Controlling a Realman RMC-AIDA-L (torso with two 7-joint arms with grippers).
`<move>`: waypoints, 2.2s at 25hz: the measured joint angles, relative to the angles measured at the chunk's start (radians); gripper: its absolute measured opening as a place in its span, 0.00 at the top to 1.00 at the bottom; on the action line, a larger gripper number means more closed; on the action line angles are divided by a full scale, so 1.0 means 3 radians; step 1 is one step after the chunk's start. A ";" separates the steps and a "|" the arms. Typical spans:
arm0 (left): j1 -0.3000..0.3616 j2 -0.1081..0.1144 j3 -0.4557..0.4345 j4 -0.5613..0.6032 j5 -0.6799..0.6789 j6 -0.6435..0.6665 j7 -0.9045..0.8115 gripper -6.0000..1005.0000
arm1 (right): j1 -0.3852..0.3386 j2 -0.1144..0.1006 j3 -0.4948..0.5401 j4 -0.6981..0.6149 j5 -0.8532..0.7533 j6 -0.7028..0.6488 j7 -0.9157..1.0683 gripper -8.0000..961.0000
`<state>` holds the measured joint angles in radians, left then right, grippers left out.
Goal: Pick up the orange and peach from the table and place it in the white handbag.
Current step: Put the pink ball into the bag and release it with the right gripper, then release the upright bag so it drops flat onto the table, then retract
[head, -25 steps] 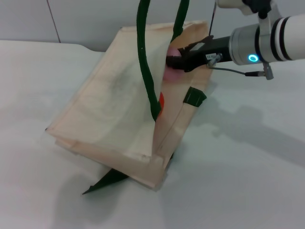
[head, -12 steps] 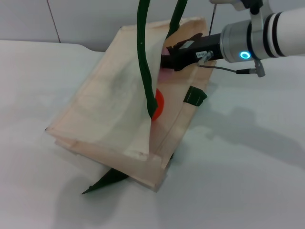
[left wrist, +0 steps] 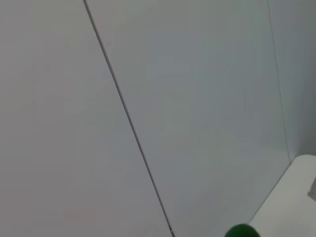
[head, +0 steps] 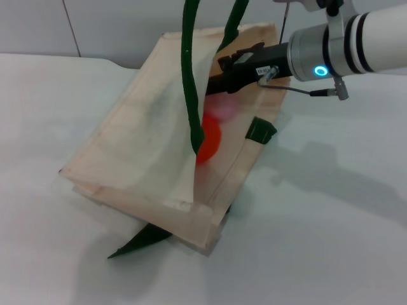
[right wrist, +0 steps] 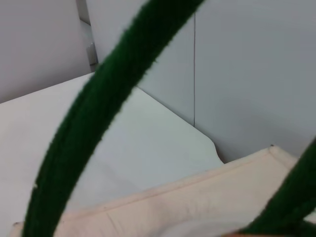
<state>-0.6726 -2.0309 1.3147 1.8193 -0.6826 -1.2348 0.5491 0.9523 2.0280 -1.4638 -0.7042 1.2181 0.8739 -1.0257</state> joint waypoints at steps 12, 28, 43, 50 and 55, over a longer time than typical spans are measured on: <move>0.0085 0.0002 -0.0088 -0.0027 0.0041 0.0009 0.0010 0.85 | -0.0001 -0.0059 0.0154 0.0166 -0.0040 -0.0004 0.0023 0.19; 0.0268 -0.0005 -0.0140 -0.0147 -0.0061 0.0291 0.0150 0.80 | -0.0041 -0.0193 0.0257 0.0174 -0.0046 0.0106 0.0152 0.19; 0.0385 -0.0005 -0.0274 -0.0596 -0.1085 0.0659 0.0761 0.56 | -0.0117 -0.0260 0.0474 0.0175 -0.0169 0.0243 0.0223 0.19; 0.0425 -0.0005 -0.0284 -0.0680 -0.1215 0.0754 0.0839 0.42 | -0.0128 -0.0265 0.0477 0.0174 -0.0169 0.0236 0.0235 0.19; 0.0584 -0.0006 -0.0285 -0.0686 -0.1241 0.0953 0.0837 0.35 | -0.0241 -0.0301 0.0631 0.0081 -0.0179 0.0216 0.0279 0.20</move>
<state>-0.4975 -2.0327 1.2293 1.6134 -1.0548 -0.9488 0.8001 0.8799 1.9378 -1.2745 -0.6800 1.1645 0.9386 -0.9421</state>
